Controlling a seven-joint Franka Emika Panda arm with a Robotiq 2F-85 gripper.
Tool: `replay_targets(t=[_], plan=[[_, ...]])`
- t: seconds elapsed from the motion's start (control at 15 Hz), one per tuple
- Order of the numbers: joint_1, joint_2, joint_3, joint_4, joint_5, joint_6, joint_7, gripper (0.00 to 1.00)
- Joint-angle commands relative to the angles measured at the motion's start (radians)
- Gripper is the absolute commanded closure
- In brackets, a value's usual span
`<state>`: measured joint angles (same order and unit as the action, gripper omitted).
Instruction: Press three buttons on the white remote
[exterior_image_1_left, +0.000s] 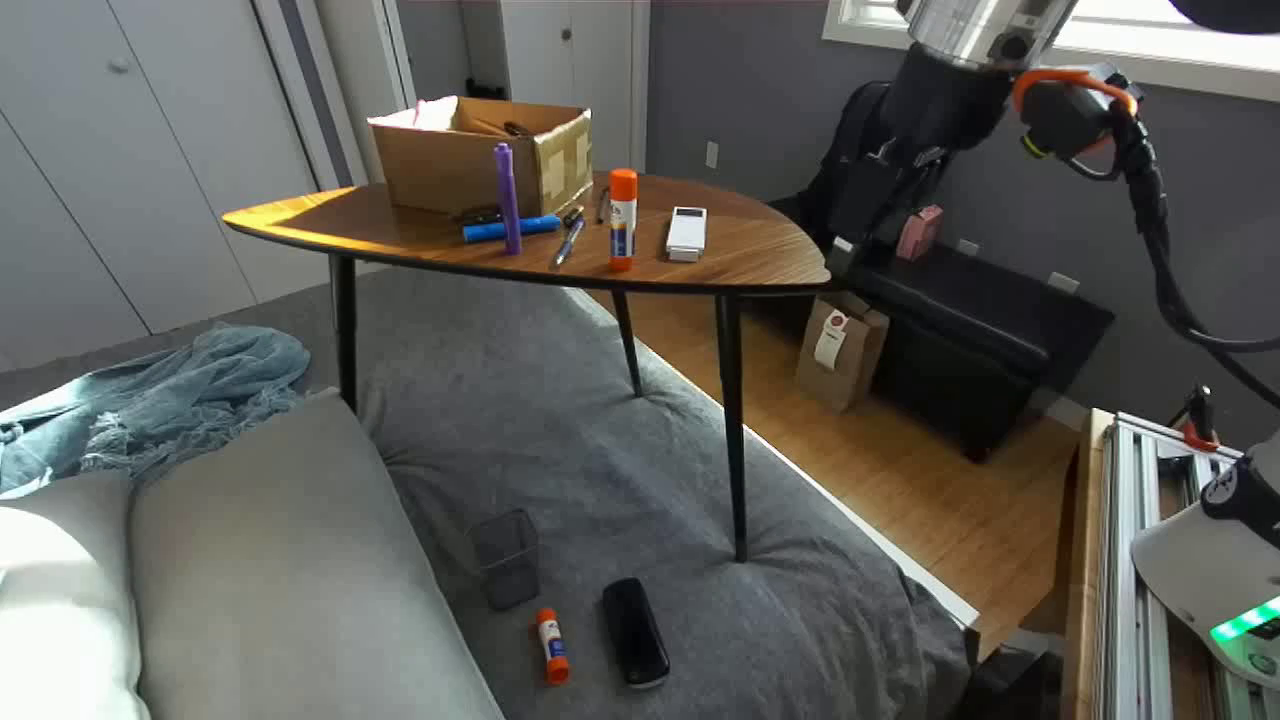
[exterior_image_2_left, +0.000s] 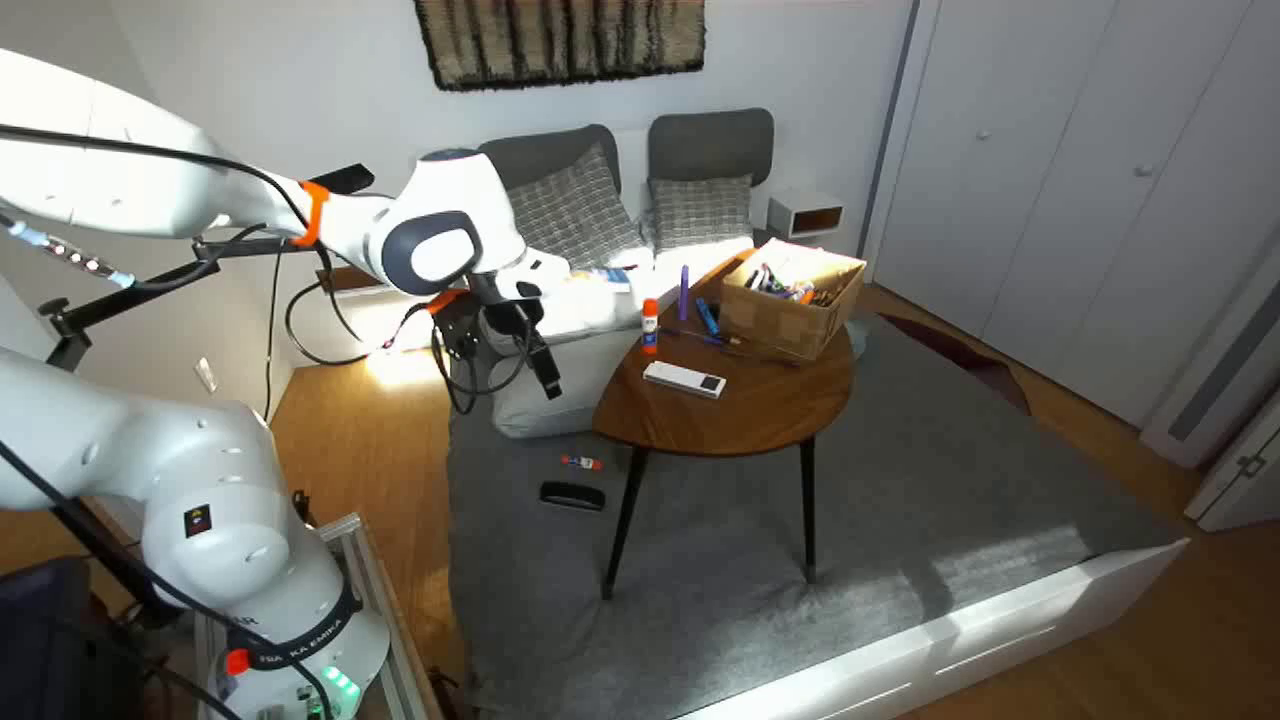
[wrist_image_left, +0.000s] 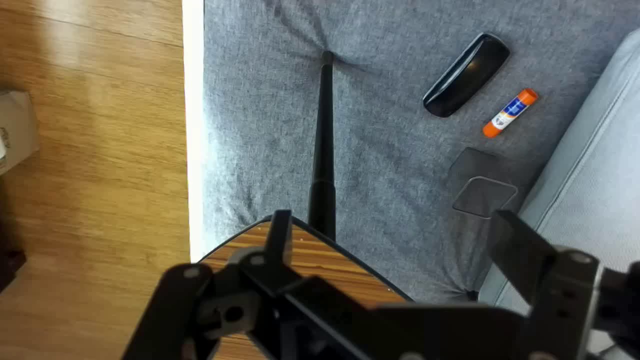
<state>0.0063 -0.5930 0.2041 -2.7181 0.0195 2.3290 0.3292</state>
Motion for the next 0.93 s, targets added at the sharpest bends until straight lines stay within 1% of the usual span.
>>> replay_targets(t=[0.0, 0.6, 0.67, 0.8, 0.87], plan=[[0.008, 0.0, -0.009, 0.002, -0.006, -0.003, 0.004, 0.0], [0.008, 0.0, -0.009, 0.002, -0.006, -0.003, 0.004, 0.0], [-0.001, 0.023, -0.02, 0.019, 0.005, 0.0, 0.011, 0.0], [-0.008, 0.079, -0.069, 0.067, 0.04, -0.048, -0.013, 0.0], [-0.029, 0.103, -0.079, 0.087, 0.028, -0.059, 0.0, 0.0]])
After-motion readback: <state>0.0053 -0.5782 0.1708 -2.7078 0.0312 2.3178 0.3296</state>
